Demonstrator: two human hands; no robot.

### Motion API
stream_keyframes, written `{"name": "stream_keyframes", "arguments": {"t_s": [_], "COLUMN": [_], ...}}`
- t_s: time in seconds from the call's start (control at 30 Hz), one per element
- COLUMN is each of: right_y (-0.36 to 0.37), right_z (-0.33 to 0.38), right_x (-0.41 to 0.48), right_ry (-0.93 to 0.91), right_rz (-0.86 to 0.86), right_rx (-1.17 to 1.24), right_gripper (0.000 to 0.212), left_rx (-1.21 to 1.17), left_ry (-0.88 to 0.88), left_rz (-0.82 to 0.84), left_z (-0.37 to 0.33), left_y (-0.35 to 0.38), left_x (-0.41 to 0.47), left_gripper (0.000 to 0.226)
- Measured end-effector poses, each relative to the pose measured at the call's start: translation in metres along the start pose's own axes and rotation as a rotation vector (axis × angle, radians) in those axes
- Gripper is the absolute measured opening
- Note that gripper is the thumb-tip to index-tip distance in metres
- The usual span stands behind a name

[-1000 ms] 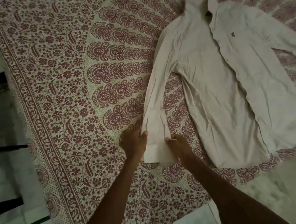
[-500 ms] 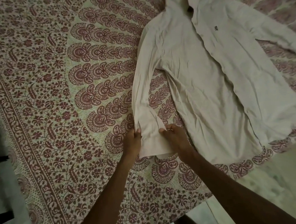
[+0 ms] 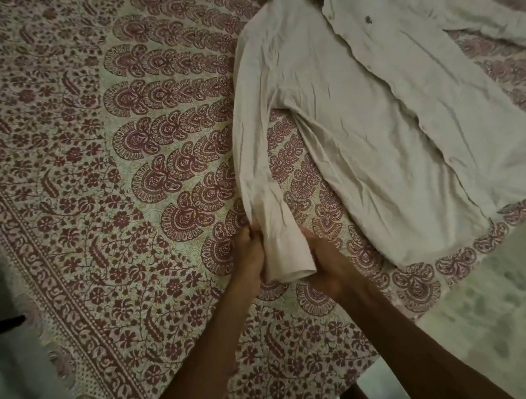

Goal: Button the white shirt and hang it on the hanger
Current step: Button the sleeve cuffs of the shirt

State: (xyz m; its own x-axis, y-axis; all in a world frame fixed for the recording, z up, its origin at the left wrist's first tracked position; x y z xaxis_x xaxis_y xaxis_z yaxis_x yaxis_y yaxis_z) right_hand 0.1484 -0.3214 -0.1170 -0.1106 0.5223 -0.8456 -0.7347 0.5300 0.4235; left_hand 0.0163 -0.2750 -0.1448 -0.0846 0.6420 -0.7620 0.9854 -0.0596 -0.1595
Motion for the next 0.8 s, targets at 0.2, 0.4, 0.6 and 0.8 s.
{"name": "stream_keyframes", "arguments": {"t_s": [0.2, 0.4, 0.6, 0.8], "right_y": [0.005, 0.048, 0.058, 0.027], "right_z": [0.009, 0.082, 0.088, 0.063], "right_x": [-0.009, -0.052, -0.064, -0.058], "right_ry": [-0.209, -0.912, -1.014, -0.905], "right_rz": [-0.143, -0.476, -0.476, -0.543], "right_rx": [-0.243, -0.996, -0.984, -1.020], "right_gripper": [0.038, 0.019, 0.009, 0.011], "left_rx": [0.130, -0.042, 0.243, 0.463], "left_ry": [0.209, 0.163, 0.189, 0.429], "left_rz": [-0.112, 0.019, 0.040, -0.043], "left_z": [-0.026, -0.075, -0.067, -0.043], "left_y": [-0.008, -0.014, -0.035, -0.054], "left_x": [-0.001, -0.021, -0.025, -0.029], "left_gripper": [0.009, 0.059, 0.050, 0.050]}}
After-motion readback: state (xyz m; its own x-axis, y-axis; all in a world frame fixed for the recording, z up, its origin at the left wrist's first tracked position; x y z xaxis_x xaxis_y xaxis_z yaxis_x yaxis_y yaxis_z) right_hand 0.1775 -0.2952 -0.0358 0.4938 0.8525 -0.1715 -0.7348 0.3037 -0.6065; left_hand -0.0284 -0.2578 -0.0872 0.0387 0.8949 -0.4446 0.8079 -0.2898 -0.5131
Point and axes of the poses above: each hand's wrist, its own x-axis towards the middle knuckle, its own y-axis out of the palm, z = x × y, the point moved 9 cm from there along x, towards the middle knuckle, and after that the axes turned 8 degrees about x, right-handed, at the moved point
